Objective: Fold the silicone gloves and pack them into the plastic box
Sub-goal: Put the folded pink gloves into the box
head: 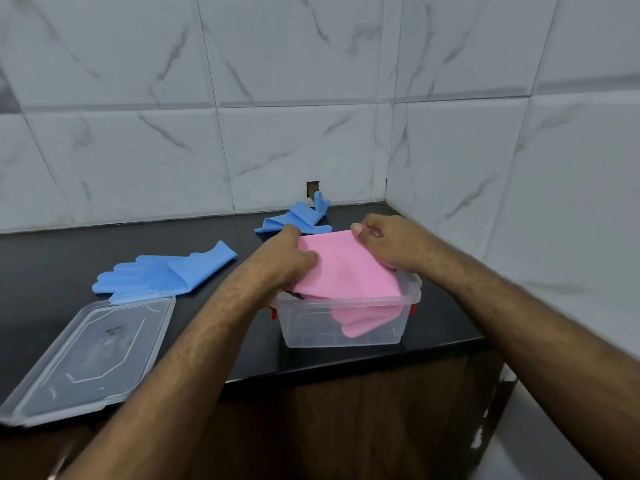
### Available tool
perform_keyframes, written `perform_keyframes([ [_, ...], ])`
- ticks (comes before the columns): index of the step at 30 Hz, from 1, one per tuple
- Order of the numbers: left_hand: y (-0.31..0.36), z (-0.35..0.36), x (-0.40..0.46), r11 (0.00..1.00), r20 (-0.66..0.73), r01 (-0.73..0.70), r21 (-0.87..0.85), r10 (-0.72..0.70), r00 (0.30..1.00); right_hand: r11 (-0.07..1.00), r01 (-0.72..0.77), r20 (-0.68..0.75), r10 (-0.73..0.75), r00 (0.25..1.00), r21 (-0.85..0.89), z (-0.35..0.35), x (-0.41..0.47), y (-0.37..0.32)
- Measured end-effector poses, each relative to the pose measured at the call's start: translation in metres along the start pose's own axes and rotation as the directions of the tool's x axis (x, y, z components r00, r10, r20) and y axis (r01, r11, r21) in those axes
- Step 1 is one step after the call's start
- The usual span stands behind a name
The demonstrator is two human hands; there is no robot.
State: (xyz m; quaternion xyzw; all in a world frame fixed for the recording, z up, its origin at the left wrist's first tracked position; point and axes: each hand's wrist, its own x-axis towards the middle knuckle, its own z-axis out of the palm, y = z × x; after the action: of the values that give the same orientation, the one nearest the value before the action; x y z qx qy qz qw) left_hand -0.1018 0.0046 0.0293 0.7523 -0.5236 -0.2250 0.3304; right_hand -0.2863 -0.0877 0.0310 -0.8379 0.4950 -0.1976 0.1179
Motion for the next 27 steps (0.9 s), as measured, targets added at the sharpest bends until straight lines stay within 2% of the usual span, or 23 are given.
perform_keyframes([
  [6, 0.000, 0.000, -0.002, 0.996, -0.010, -0.033, 0.079, 0.034, 0.999, 1.000, -0.001, -0.053, 0.000, 0.999, -0.019, 0.008, 0.002, 0.003],
  [11, 0.000, 0.002, -0.004, 0.989, -0.012, -0.072, 0.132, 0.074, 0.997, 0.980, 0.102, -0.149, -0.077, 0.986, 0.171, 0.006, -0.004, 0.007],
  [14, -0.001, 0.003, -0.005, 0.985, -0.010, -0.086, 0.149, 0.089, 0.996, 0.968, 0.139, -0.136, -0.112, 0.984, 0.208, 0.007, -0.006, 0.009],
  [21, 0.007, 0.004, -0.006, 0.921, 0.098, -0.125, 0.370, 0.095, 0.991, 0.988, 0.152, -0.069, -0.151, 0.986, 0.020, 0.006, 0.000, 0.004],
  [24, 0.012, 0.006, -0.007, 0.877, 0.155, -0.161, 0.453, 0.100, 0.983, 0.982, 0.172, 0.027, -0.170, 0.985, -0.080, 0.000, -0.001, 0.000],
  [27, 0.014, 0.007, -0.007, 0.856, 0.185, -0.175, 0.487, 0.095, 0.978, 0.981, 0.172, 0.103, -0.162, 0.981, -0.093, -0.003, -0.005, 0.000],
])
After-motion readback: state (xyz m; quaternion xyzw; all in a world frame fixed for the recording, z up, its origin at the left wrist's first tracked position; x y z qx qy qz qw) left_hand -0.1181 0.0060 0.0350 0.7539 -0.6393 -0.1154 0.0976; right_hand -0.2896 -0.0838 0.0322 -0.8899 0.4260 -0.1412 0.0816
